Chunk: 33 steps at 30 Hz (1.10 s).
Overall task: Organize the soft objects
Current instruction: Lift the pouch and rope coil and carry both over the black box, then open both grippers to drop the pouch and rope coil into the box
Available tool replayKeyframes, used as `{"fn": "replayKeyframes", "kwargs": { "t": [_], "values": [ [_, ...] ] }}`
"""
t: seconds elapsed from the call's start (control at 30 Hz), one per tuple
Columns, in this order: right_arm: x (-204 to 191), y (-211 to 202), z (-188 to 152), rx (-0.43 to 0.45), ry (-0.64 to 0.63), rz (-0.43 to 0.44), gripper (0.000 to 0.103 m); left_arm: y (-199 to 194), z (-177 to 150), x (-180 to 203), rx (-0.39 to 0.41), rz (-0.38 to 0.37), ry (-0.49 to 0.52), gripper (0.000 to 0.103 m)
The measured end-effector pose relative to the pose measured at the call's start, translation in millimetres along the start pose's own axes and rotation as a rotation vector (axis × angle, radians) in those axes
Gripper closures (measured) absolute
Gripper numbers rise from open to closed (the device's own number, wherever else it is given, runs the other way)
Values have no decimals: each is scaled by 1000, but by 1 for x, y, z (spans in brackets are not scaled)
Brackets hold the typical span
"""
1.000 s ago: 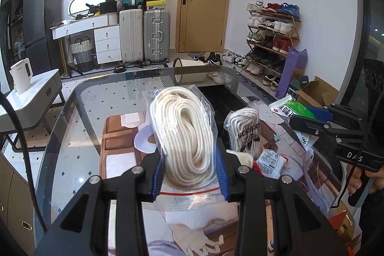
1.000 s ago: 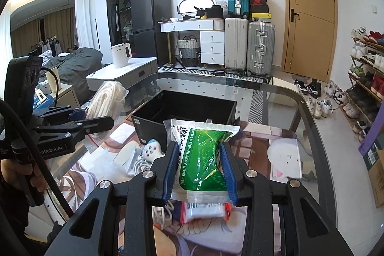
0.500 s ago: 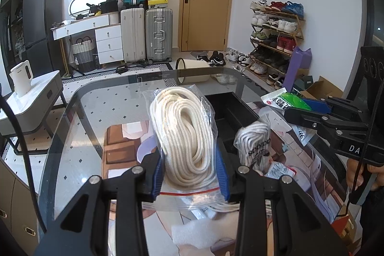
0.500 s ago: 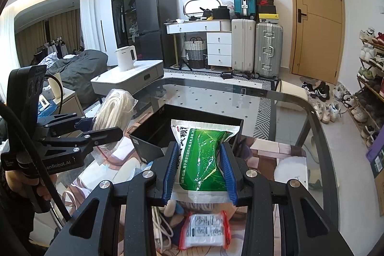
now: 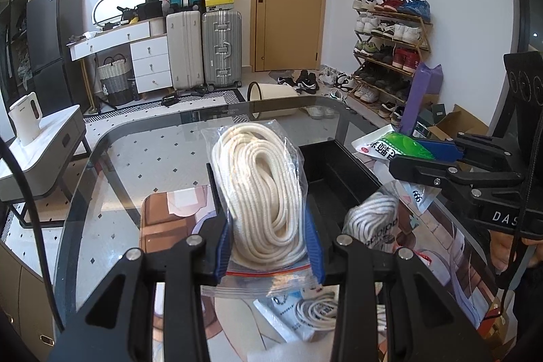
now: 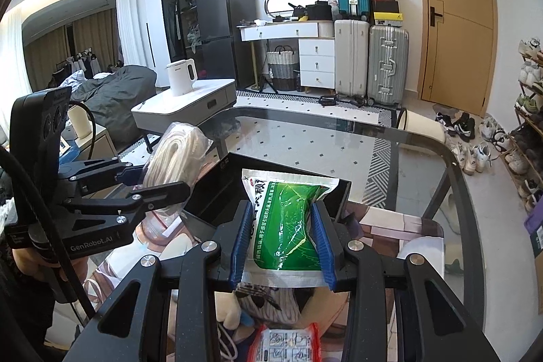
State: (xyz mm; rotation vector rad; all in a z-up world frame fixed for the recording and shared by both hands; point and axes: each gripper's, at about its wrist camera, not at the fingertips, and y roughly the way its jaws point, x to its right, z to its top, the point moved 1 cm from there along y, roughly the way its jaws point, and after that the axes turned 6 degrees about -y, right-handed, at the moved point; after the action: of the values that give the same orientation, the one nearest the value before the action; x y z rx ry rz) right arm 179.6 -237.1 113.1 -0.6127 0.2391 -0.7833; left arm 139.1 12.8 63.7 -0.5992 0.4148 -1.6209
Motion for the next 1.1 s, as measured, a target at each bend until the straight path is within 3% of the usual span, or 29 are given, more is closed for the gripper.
{"fn": "replayKeyframes", "kwargs": {
  "t": [1.1],
  "values": [
    [21, 86, 20, -139, -6, 66, 67, 64, 8, -5, -87, -23, 13, 67]
  ]
}}
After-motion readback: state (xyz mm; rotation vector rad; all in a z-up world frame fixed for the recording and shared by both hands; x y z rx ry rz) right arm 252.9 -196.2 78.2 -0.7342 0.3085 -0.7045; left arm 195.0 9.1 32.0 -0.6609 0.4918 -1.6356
